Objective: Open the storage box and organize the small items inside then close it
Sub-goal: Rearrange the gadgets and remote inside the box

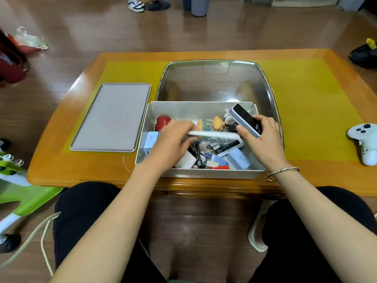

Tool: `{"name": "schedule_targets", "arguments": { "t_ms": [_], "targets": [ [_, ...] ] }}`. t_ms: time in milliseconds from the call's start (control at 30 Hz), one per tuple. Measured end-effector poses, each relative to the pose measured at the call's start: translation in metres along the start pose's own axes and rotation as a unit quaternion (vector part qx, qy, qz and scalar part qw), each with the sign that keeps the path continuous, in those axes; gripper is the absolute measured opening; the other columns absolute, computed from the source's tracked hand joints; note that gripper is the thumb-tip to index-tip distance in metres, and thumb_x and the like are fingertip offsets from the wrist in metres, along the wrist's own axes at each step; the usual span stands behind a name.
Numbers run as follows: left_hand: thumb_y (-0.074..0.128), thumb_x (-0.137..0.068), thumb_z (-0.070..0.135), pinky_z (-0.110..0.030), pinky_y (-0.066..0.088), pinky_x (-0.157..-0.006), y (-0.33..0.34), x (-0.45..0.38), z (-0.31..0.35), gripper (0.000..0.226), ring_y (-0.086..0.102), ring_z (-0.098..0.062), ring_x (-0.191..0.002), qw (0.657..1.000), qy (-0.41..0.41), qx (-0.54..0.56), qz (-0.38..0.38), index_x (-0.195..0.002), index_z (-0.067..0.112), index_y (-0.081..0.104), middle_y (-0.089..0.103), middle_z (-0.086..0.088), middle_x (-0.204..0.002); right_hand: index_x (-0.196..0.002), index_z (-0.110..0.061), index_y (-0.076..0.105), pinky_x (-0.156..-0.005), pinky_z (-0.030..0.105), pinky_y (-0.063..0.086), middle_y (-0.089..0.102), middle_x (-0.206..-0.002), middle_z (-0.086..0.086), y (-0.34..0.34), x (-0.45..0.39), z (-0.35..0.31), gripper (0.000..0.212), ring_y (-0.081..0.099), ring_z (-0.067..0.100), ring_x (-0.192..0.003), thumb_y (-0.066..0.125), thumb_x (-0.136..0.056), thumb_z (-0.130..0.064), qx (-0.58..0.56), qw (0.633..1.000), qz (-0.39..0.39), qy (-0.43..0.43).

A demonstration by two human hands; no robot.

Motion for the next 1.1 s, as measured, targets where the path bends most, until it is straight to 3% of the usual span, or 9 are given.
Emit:
{"name": "schedule_targets", "arguments": {
  "t_ms": [133,300,433,533,633,733,867,1100],
  "targets": [
    [0.061,-0.091,0.012,-0.025,0.032,-0.071,-0.021,0.007,-0.015,0.006,0.04,-0.017,-0.087,0.98,-0.12,-0.055,0.149,-0.095,0.009,0.058,0.056,-0.003,-0.091,-0.122,-0.014,0.052,-0.081,0.012,0.024,0.05,-0.112,0.004,0.001,0.001,0.001,0.054,0.041,0.019,-0.11,0.065,-0.081,-0.047,0.005,1.0,0.005,-0.009],
    [0.058,-0.091,0.007,-0.036,0.035,-0.078,-0.022,0.011,-0.027,0.015,0.043,-0.029,-0.099,0.945,-0.22,-0.155,0.186,-0.106,0.006,0.056,0.056,-0.013,-0.107,-0.123,-0.014,0.051,-0.087,0.019,0.029,0.05,-0.114,0.003,0.001,0.0,0.001,0.057,0.042,0.018,-0.113,0.063,-0.081,-0.051,-0.013,1.0,0.014,0.002],
    [0.062,-0.085,0.015,-0.04,0.032,-0.087,-0.011,0.008,-0.017,0.032,0.041,-0.032,-0.113,0.934,-0.252,-0.22,0.128,-0.116,0.013,0.057,0.052,-0.011,-0.123,-0.122,-0.012,0.051,-0.093,0.024,0.034,0.05,-0.116,0.005,0.001,0.0,0.003,0.058,0.044,0.021,-0.115,0.063,-0.081,-0.051,-0.034,0.999,0.028,0.013],
    [0.066,-0.084,0.026,-0.041,0.033,-0.095,0.003,-0.006,0.007,0.037,0.042,-0.027,-0.119,0.975,-0.134,-0.167,0.063,-0.12,0.019,0.056,0.05,-0.005,-0.127,-0.121,-0.014,0.052,-0.092,0.023,0.033,0.051,-0.116,0.004,0.001,0.0,0.005,0.056,0.045,0.02,-0.114,0.064,-0.081,-0.05,-0.047,0.998,0.045,0.017],
    [0.066,-0.086,0.034,-0.04,0.038,-0.094,0.035,-0.025,0.032,0.044,0.047,-0.024,-0.118,0.992,-0.018,-0.079,-0.099,-0.126,0.019,0.052,0.053,-0.003,-0.126,-0.122,-0.015,0.052,-0.091,0.021,0.031,0.05,-0.117,0.003,0.001,0.0,0.006,0.055,0.043,0.017,-0.113,0.063,-0.081,-0.051,-0.064,0.996,0.066,0.023],
    [0.07,-0.083,0.036,-0.045,0.041,-0.098,0.07,-0.045,0.043,0.065,0.041,-0.028,-0.125,0.97,-0.015,-0.102,-0.218,-0.138,0.02,0.04,0.045,-0.008,-0.137,-0.121,-0.017,0.052,-0.091,0.021,0.031,0.048,-0.114,-0.002,0.001,0.0,0.007,0.055,0.042,0.013,-0.111,0.062,-0.081,-0.053,-0.081,0.994,0.073,0.031],
    [0.067,-0.081,0.022,-0.048,0.038,-0.098,0.095,-0.065,0.039,0.073,0.028,-0.033,-0.133,0.922,-0.016,-0.175,-0.344,-0.145,0.031,0.032,0.035,-0.012,-0.141,-0.12,-0.018,0.052,-0.089,0.02,0.032,0.045,-0.11,-0.006,0.001,-0.001,0.008,0.054,0.043,0.012,-0.108,0.062,-0.081,-0.053,-0.095,0.992,0.074,0.038],
    [0.081,-0.071,0.032,-0.044,0.038,-0.097,0.111,-0.076,0.04,0.084,0.038,-0.034,-0.124,0.912,-0.007,-0.231,-0.34,-0.137,0.018,0.031,0.042,-0.017,-0.13,-0.121,-0.019,0.051,-0.085,0.017,0.03,0.046,-0.11,-0.006,0.003,-0.001,0.011,0.055,0.04,0.007,-0.105,0.062,-0.08,-0.055,-0.079,0.993,0.072,0.042]
  ]
}}
Point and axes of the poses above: each hand's wrist, its own x-axis away from the middle knuckle, its own y-axis out of the palm, z = x × y, the point moved 1 cm from there along -x, towards the middle knuckle
